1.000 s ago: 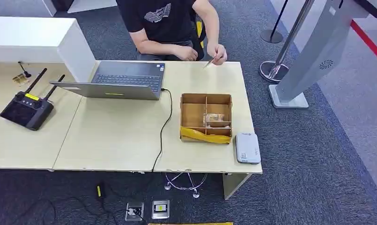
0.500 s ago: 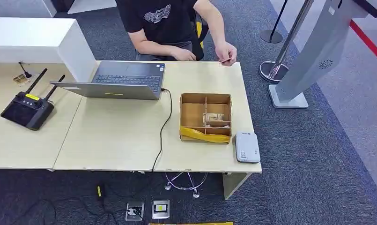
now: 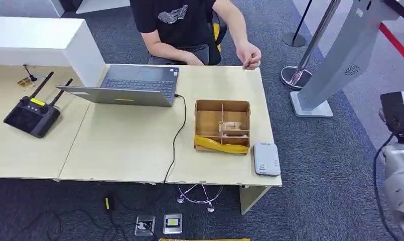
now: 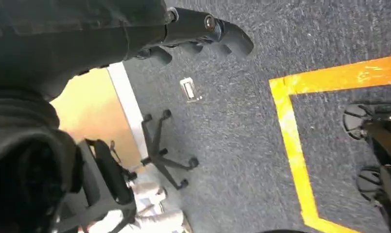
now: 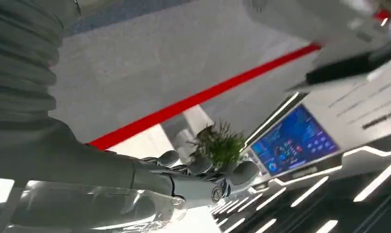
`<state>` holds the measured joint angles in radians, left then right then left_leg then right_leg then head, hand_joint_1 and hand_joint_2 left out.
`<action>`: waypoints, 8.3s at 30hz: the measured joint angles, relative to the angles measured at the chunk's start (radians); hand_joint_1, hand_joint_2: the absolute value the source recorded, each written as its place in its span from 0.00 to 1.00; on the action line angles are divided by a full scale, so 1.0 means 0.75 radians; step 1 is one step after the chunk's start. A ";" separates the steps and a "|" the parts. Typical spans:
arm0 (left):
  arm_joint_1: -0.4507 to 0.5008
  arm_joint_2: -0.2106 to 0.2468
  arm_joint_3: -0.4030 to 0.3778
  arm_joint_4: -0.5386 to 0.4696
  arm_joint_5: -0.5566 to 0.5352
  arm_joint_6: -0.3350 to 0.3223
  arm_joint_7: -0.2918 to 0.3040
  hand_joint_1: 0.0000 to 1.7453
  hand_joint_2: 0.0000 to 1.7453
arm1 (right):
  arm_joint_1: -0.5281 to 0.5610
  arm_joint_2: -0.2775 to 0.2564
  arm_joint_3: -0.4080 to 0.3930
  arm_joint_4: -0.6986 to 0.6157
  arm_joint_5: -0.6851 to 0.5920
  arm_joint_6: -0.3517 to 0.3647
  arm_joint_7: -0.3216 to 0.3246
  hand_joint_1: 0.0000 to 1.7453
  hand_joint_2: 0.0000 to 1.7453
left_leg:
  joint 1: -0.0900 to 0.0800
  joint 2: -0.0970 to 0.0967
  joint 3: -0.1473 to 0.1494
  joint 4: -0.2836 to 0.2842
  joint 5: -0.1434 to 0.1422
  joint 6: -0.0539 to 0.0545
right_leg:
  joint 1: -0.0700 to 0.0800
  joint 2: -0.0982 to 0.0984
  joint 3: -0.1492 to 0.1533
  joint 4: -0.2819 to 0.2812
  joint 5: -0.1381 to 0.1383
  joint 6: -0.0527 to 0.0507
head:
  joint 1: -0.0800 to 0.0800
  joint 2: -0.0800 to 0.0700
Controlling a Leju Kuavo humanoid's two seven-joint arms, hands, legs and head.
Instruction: Pass the card to the sensor for recognition and then transmit it.
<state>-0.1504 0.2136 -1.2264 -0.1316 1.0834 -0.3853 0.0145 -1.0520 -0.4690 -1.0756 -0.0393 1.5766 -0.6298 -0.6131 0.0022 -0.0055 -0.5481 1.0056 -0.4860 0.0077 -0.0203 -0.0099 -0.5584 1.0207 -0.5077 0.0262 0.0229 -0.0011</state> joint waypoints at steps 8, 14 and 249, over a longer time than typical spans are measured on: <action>-0.002 0.020 -0.034 -0.003 -0.043 -0.001 -0.014 0.00 0.00 | 0.335 0.159 0.619 -0.300 -0.791 0.524 0.961 0.00 1.00 | 0.003 0.007 0.013 0.014 -0.005 0.000 | 0.004 0.018 -0.002 -0.009 -0.002 0.003 | 0.005 0.000; -0.008 0.049 -0.052 -0.003 -0.061 0.005 0.000 0.00 0.00 | 0.458 -0.077 1.387 -1.313 -1.100 0.591 1.568 0.00 1.00 | -0.021 0.078 -0.030 0.008 -0.023 0.003 | -0.024 0.089 -0.034 0.020 0.003 0.008 | 0.010 0.000; -0.007 0.001 -0.103 -0.089 0.010 -0.001 0.025 0.00 0.00 | 0.400 0.068 2.527 -1.550 -1.242 0.498 1.448 0.00 1.00 | -0.005 0.003 -0.017 0.012 0.001 0.002 | -0.006 0.013 -0.024 0.011 0.002 0.005 | 0.002 0.000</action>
<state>-0.1558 0.2144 -1.3035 -0.1984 1.0906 -0.3857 0.0332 -0.7519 -0.4177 0.8198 -1.2016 0.6451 -0.2564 0.4730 -0.0014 -0.0036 -0.5605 1.0146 -0.4851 0.0092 -0.0252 -0.0004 -0.5762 1.0293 -0.5065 0.0301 0.0244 -0.0011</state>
